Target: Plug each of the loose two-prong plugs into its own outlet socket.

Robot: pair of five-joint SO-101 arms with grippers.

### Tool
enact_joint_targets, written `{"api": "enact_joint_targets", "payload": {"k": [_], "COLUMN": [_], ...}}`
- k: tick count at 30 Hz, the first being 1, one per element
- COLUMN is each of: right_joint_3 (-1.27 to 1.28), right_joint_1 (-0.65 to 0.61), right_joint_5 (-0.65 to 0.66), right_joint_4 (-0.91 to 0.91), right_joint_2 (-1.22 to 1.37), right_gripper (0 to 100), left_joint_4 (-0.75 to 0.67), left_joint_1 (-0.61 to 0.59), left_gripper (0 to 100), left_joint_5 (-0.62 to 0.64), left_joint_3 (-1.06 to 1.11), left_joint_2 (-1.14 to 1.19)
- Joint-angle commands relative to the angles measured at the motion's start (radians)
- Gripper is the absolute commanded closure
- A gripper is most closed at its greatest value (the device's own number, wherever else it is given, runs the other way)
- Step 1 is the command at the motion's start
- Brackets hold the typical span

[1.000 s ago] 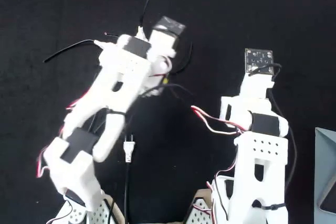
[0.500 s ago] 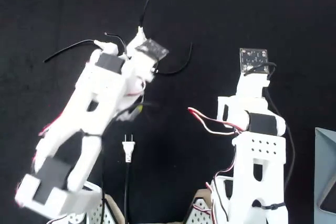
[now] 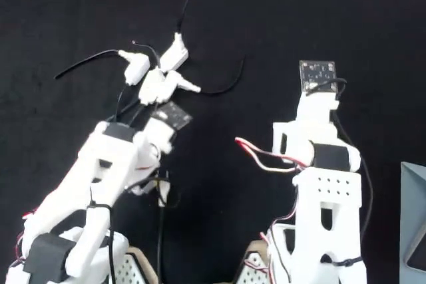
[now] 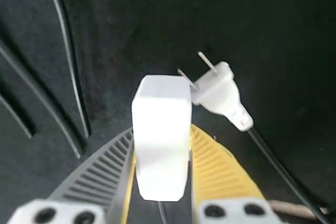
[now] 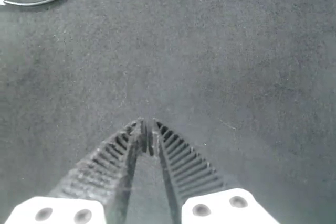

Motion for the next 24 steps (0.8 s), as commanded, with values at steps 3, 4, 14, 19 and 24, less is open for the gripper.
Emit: {"api": "enact_joint_targets", "payload": {"k": [3,4,14,19,24], "right_joint_3": [-0.03,-0.03,-0.028,-0.028,-0.028], "right_joint_1": [-0.014,-0.014,-0.014,-0.014,-0.014], "right_joint_5": [-0.005,-0.005,-0.006,-0.006,-0.006], "right_joint_4": [0.003,0.003,0.002,0.0,-0.002], "right_joint_2": [-0.012,-0.012,-0.01,-0.01,-0.01], "right_gripper": [98.6,98.6,98.6,98.6,98.6], "left_joint_4": [-0.066,-0.075,-0.077,-0.08,0.077], "left_joint_1": [-0.03,-0.048,-0.242,-0.28,-0.216], "left_gripper": [74,71,73,73,73], "left_joint_5": [-0.011,-0.011,-0.124,-0.135,-0.032], "left_joint_3": [0.045,0.039,-0.084,-0.088,-0.193], "left_joint_2": [-0.046,-0.048,-0.035,-0.046,-0.075]}}
